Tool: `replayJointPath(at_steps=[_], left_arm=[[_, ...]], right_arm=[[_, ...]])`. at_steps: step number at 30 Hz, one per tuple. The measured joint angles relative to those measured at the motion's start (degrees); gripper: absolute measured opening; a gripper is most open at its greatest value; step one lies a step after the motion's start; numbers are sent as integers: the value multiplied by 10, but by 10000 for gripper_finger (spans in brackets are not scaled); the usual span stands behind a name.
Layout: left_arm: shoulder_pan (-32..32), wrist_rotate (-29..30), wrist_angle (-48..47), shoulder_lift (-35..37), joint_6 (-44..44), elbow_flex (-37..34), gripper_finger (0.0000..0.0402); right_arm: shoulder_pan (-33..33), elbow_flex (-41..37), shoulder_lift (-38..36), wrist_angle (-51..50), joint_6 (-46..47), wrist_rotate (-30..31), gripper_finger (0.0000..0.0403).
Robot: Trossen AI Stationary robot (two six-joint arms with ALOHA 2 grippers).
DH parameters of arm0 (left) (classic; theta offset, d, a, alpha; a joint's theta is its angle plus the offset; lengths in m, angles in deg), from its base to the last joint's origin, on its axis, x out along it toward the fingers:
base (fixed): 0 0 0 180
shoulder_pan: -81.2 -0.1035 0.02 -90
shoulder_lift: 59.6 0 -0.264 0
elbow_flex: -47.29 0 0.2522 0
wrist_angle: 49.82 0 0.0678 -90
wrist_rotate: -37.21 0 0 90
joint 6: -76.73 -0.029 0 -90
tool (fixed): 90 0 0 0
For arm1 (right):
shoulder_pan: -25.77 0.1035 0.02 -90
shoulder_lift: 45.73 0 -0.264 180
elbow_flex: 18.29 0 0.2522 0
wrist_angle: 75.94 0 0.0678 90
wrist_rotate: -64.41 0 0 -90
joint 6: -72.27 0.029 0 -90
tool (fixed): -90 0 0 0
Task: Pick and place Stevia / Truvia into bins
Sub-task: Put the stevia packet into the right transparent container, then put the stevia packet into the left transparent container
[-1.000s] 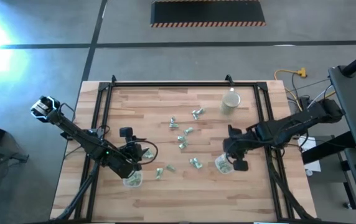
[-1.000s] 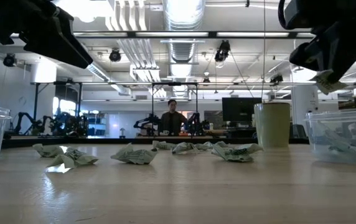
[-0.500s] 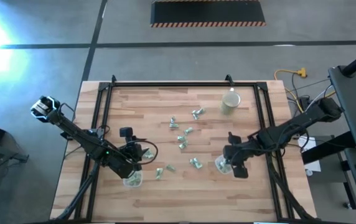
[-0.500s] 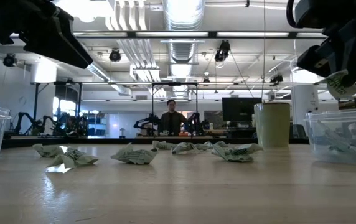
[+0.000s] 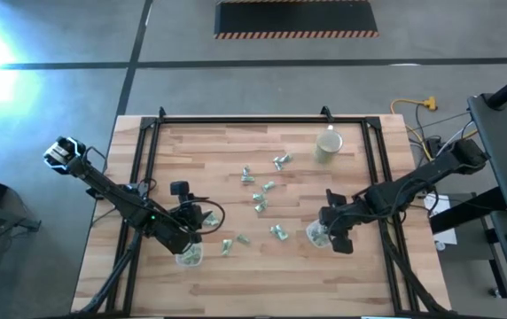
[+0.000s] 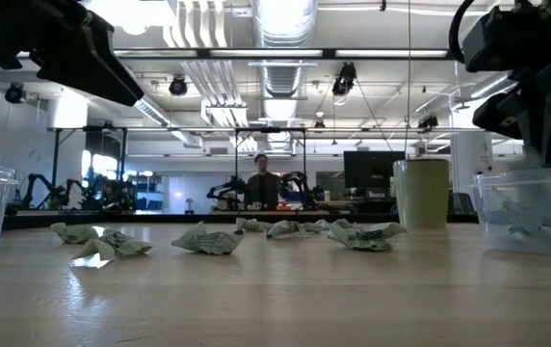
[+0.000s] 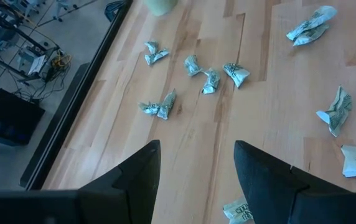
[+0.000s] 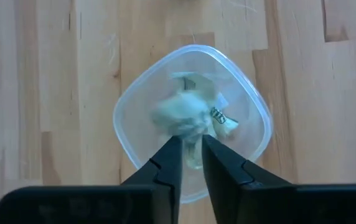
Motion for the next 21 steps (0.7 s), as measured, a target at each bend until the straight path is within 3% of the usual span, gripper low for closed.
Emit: replayJointPath(at_steps=[11, 16, 21], left_arm=[[0, 3, 3, 0, 0, 0, 187], [0, 9, 24, 0, -15, 0, 187], [-6, -50, 31, 0, -16, 0, 187]], right_arm=[[0, 13, 0, 2, -17, -5, 137], [0, 48, 0, 4, -84, 10, 138], [0, 81, 0, 4, -157, 55, 127]])
